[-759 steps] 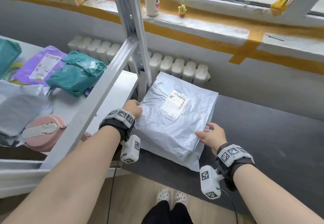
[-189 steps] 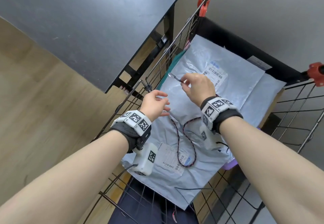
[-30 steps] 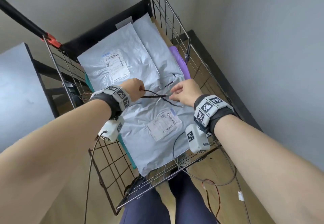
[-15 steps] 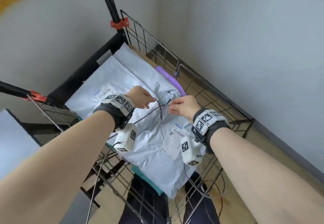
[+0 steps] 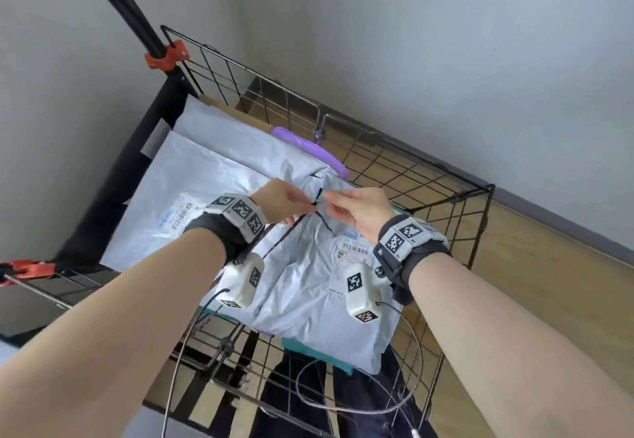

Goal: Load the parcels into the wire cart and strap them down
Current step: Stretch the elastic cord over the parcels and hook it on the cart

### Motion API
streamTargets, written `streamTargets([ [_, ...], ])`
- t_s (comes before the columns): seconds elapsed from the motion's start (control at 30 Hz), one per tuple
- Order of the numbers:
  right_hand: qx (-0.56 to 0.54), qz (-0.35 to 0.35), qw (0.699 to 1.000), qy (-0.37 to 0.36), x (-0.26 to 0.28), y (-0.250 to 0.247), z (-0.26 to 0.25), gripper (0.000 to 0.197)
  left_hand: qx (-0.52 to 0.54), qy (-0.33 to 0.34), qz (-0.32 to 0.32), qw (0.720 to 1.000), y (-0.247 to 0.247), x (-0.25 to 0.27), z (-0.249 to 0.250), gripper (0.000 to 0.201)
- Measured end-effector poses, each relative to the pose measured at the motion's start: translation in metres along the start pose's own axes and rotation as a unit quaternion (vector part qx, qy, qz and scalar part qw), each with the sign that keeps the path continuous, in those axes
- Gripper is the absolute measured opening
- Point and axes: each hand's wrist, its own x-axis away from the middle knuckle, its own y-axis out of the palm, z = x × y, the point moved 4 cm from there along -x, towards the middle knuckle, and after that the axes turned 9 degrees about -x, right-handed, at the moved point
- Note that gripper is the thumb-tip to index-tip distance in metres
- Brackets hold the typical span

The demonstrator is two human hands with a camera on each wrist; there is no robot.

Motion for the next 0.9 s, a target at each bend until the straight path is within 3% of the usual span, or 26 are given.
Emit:
streamTargets([
  [0.23, 0.026, -0.014, 1.000, -0.001, -0.015, -0.005, 0.007, 0.019, -0.041, 0.007, -0.054, 0.998, 0.011, -0.018, 0.005, 0.015],
  [0.37, 0.047, 0.004, 0.999, -0.011, -0.019, -0.012, 0.010, 0.007, 0.030, -0.027, -0.042, 0.998, 0.019, -0.029, 0.002, 0.017],
  [0.5, 0.015, 0.034, 0.998, -0.051, -0.021, -0.022, 0.006, 0.018, 0.074, -0.036, -0.012, 0.997, 0.014, -0.035, 0.007, 0.008],
  [0.63, -0.023, 0.086, 0.993, -0.079, -0.025, -0.040, -0.003, 0.014, 0.112, -0.056, 0.003, 0.992, 0.006, -0.037, 0.006, 0.011],
  [0.77, -0.049, 0.094, 0.990, -0.091, -0.029, -0.051, -0.015, 0.002, 0.155, -0.109, -0.003, 0.982, 0.006, -0.036, 0.004, 0.020],
  [0.9, -0.125, 0.086, 0.984, -0.090, -0.038, -0.054, -0.020, 0.009, 0.173, -0.133, -0.003, 0.976, 0.010, -0.038, 0.003, 0.017],
])
